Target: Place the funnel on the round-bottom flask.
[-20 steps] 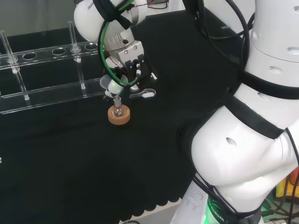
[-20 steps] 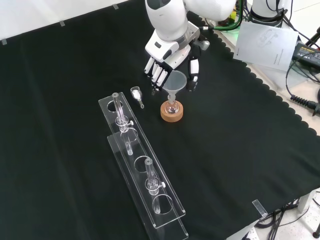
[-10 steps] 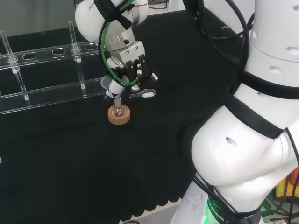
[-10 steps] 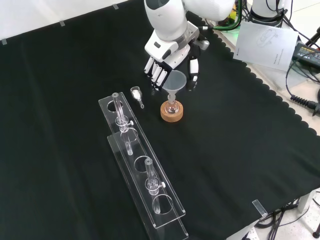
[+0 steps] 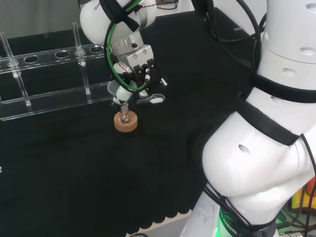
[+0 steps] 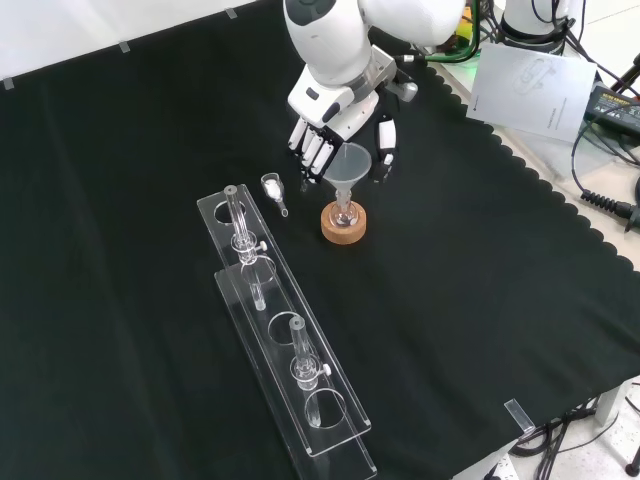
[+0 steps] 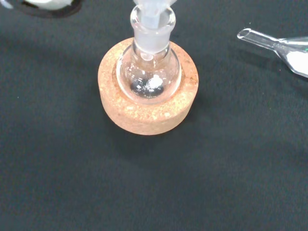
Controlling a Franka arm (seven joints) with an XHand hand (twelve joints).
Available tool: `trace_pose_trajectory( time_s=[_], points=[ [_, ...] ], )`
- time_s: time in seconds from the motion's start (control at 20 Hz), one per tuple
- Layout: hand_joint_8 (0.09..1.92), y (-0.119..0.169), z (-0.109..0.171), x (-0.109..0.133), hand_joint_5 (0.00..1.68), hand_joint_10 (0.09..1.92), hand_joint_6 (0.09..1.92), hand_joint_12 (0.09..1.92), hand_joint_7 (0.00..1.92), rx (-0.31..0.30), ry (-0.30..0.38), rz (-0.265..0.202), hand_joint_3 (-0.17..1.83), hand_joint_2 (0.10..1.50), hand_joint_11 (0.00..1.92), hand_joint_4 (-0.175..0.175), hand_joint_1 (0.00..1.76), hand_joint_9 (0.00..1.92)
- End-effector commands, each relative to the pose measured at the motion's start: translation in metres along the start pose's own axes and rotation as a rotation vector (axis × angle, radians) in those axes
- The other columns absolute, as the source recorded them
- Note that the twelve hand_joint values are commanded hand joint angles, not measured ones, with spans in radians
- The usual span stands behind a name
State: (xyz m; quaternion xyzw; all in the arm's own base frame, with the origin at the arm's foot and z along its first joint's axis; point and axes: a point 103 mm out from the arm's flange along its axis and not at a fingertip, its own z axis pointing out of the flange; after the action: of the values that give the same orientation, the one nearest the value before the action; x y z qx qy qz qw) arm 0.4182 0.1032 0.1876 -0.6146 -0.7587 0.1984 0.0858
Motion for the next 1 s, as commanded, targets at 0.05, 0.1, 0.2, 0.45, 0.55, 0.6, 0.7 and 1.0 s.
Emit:
trace_pose_trajectory(
  time_s=[0.05, 0.1, 0.2, 0.45, 0.55, 0.6, 0.7, 1.0],
  points=[
    [0.76, -0.001, 0.001, 0.001, 0.35, 0.65, 0.09, 1.32, 0.34, 0.006, 0.005, -0.006, 0.55, 0.71, 0.43, -0.079, 0.67, 0.66],
    [0.76, -0.002, 0.000, 0.001, 0.33, 0.66, 0.09, 1.32, 0.31, 0.013, 0.001, -0.008, 0.54, 0.70, 0.43, -0.079, 0.65, 0.63],
    [0.76, -0.002, -0.001, 0.000, 0.30, 0.67, 0.09, 1.33, 0.26, 0.035, -0.004, -0.009, 0.52, 0.70, 0.41, -0.077, 0.63, 0.59],
    [0.75, -0.005, -0.002, 0.000, 0.25, 0.68, 0.09, 1.34, 0.21, 0.049, -0.010, -0.013, 0.49, 0.69, 0.38, -0.071, 0.60, 0.53],
    [0.75, -0.007, -0.003, 0.001, 0.24, 0.69, 0.09, 1.35, 0.19, 0.044, -0.012, -0.017, 0.47, 0.69, 0.37, -0.070, 0.58, 0.51],
    [0.74, -0.007, -0.003, 0.001, 0.23, 0.69, 0.09, 1.35, 0.18, 0.046, -0.014, -0.016, 0.46, 0.69, 0.37, -0.070, 0.58, 0.51],
    [0.74, -0.009, -0.005, 0.002, 0.22, 0.69, 0.09, 1.36, 0.16, 0.057, -0.017, -0.016, 0.45, 0.68, 0.36, -0.068, 0.56, 0.49],
    [0.69, -0.019, -0.016, 0.005, 0.17, 0.76, 0.09, 1.39, 0.02, 0.003, -0.019, -0.023, 0.35, 0.70, 0.28, -0.063, 0.50, 0.29]
  ],
)
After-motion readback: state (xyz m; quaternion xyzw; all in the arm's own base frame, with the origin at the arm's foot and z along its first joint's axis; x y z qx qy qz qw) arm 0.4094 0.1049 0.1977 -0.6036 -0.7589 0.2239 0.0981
